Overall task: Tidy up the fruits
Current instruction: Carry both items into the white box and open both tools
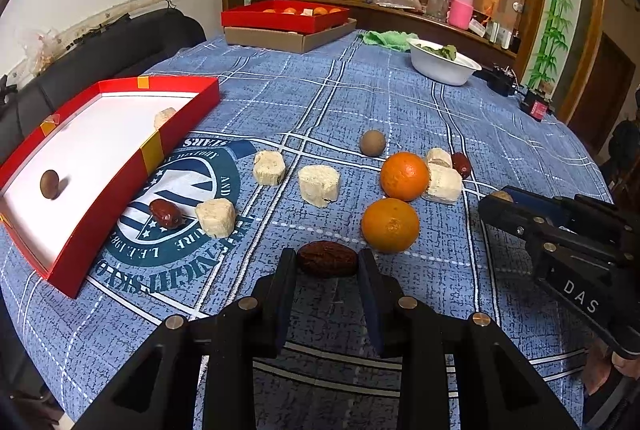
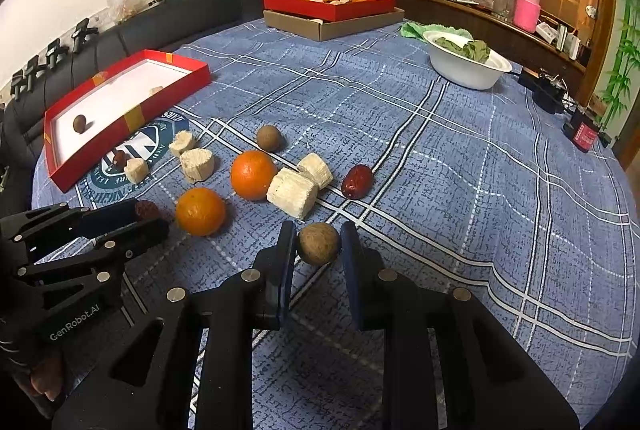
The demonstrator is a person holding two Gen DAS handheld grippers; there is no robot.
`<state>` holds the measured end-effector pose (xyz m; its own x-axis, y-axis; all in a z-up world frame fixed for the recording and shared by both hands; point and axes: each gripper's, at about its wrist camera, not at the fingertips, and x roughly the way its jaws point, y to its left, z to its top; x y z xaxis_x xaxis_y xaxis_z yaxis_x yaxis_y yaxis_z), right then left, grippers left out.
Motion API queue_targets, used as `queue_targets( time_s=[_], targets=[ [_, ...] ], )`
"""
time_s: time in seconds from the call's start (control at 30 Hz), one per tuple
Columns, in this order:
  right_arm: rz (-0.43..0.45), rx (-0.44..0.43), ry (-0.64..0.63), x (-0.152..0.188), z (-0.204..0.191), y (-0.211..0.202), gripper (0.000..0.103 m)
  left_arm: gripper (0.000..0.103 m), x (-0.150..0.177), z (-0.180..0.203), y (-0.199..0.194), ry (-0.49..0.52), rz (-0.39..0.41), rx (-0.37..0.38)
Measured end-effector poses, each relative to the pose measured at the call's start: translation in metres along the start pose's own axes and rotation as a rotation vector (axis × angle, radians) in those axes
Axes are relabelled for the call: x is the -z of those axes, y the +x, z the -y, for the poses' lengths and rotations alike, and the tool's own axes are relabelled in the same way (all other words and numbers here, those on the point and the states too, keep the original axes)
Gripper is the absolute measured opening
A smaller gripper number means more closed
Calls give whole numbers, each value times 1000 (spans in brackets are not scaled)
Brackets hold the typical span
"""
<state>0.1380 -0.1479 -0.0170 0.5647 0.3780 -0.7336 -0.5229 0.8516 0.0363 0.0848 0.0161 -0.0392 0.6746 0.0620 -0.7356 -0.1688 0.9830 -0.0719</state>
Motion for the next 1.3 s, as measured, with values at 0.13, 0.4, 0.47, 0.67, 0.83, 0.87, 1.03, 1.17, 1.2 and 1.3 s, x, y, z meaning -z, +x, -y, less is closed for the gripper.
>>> queue_targets(
  time_s=[0.13, 0.4, 0.47, 0.67, 0.83, 0.87, 1.03, 1.17, 1.2, 1.3],
  targets=[
    [3, 2, -1, 0, 0, 0, 22, 30, 0, 0, 0, -2, 4, 2],
    [4, 6, -1, 0, 1, 1, 21, 30, 0, -1, -2, -9, 17, 12],
    [5, 6, 3, 0, 2, 1, 22, 30, 1, -2, -3, -11, 22, 15],
    [5, 22, 14, -5, 2, 0, 21, 30, 0, -7, -10, -22, 52, -24],
    [18, 3, -17, -15, -16, -10, 22, 30, -11, -32, -29, -77, 104, -39],
    [24, -5, -26, -19, -22, -12, 22, 30, -15, -40, -35, -89, 126, -48],
    [63, -62, -60, -46, -52, -18, 22, 30, -30, -88, -50, -176, 177, -141],
    [76, -125, -88, -66, -82, -11, 22, 30, -37, -132, -50, -248, 179, -225],
    [80, -140, -98, -71, -91, -8, 22, 30, -39, -142, -49, -261, 178, -246],
    [81, -189, -132, -86, -122, 4, 22, 29, -45, -171, -46, -290, 178, -303]
  ],
)
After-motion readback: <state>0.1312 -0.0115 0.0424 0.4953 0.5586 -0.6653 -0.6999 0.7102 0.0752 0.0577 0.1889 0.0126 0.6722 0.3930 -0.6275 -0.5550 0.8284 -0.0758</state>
